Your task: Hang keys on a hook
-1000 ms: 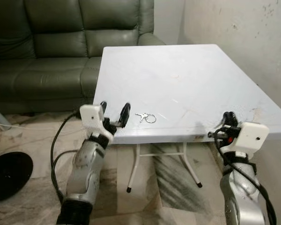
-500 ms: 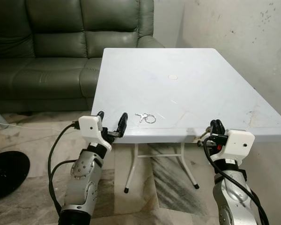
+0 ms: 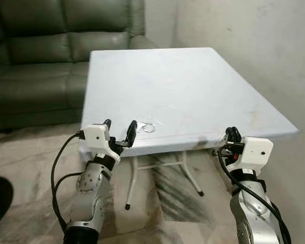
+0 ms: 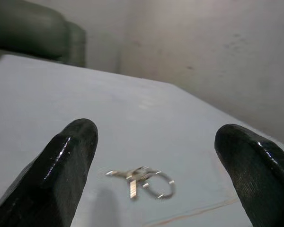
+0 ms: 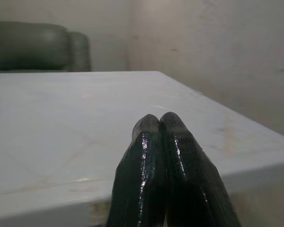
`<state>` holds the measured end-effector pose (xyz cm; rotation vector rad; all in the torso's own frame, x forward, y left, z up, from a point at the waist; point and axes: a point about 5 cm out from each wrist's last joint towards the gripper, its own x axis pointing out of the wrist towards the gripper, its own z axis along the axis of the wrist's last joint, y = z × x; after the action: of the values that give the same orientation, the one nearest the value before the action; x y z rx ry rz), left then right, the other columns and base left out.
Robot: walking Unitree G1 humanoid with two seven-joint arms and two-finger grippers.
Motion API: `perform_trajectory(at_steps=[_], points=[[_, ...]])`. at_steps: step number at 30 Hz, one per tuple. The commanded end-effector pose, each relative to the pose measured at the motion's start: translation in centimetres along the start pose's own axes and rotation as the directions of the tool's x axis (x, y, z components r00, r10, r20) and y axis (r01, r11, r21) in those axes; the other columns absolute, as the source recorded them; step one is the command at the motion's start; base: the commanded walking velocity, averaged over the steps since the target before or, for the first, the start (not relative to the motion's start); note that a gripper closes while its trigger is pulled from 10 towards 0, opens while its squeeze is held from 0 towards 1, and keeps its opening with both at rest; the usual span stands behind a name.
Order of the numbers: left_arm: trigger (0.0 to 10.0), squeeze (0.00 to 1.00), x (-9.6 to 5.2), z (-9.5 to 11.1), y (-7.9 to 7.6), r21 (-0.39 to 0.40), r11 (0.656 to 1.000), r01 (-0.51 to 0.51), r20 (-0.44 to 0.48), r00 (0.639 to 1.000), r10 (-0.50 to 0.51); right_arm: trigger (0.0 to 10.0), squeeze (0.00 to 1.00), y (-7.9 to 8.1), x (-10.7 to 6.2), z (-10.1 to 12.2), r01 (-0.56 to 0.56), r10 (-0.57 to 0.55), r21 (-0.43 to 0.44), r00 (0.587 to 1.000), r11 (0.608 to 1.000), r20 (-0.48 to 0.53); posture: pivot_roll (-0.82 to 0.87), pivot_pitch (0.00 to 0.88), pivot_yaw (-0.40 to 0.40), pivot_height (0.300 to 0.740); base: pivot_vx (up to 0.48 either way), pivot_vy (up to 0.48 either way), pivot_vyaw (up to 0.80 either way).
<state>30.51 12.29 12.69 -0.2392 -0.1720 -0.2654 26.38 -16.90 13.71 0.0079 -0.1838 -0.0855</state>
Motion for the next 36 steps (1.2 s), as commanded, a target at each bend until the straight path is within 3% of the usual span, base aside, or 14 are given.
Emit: perform_trajectory(at_steps=[1, 13, 20, 24, 36], points=[[10.0, 0.00, 0.29, 0.12, 0.16, 0.014, 1.000, -0.009, -0.002, 1.000, 0.009, 10.0, 0.00, -0.06, 0.35, 0.18, -0.003, 0.003, -0.003, 1.000, 1.000, 0.001, -0.04, 0.012, -0.057, 0.740, 0.000, 0.000, -0.79], [10.0, 0.00, 0.65, 0.06, 0.09, 0.051, 0.999, -0.009, -0.006, 1.000, 0.010, 10.0, 0.00, 0.01, 0.84, 0.33, -0.029, 0.029, -0.017, 1.000, 0.999, 0.005, -0.05, 0.000, -0.065, 0.740, 0.000, 0.000, -0.79], [10.0, 0.00, 0.74, -0.34, -0.19, 0.028, 1.000, -0.012, -0.027, 1.000, 0.013, 10.0, 0.00, 0.05, 0.81, 0.35, -0.039, 0.039, -0.019, 0.999, 0.999, 0.003, -0.05, 0.000, -0.069, 0.740, 0.000, -0.321, -0.79], [10.0, 0.00, 0.71, -0.58, -0.26, -0.015, 1.000, -0.027, -0.036, 0.999, 0.027, 10.0, 0.00, 0.14, 0.85, 0.31, -0.045, 0.045, -0.018, 0.999, 0.999, 0.001, -0.04, 0.000, -0.071, 0.740, 0.000, 0.000, -0.79], [10.0, 0.00, 0.64, -0.73, 0.47, -0.013, 0.996, -0.084, -0.060, 0.995, 0.083, 10.0, 0.00, 0.44, 0.93, 0.31, -0.060, 0.060, -0.009, 0.998, 0.998, -0.001, -0.04, 0.000, -0.075, 0.740, 0.000, 0.150, -0.79]])
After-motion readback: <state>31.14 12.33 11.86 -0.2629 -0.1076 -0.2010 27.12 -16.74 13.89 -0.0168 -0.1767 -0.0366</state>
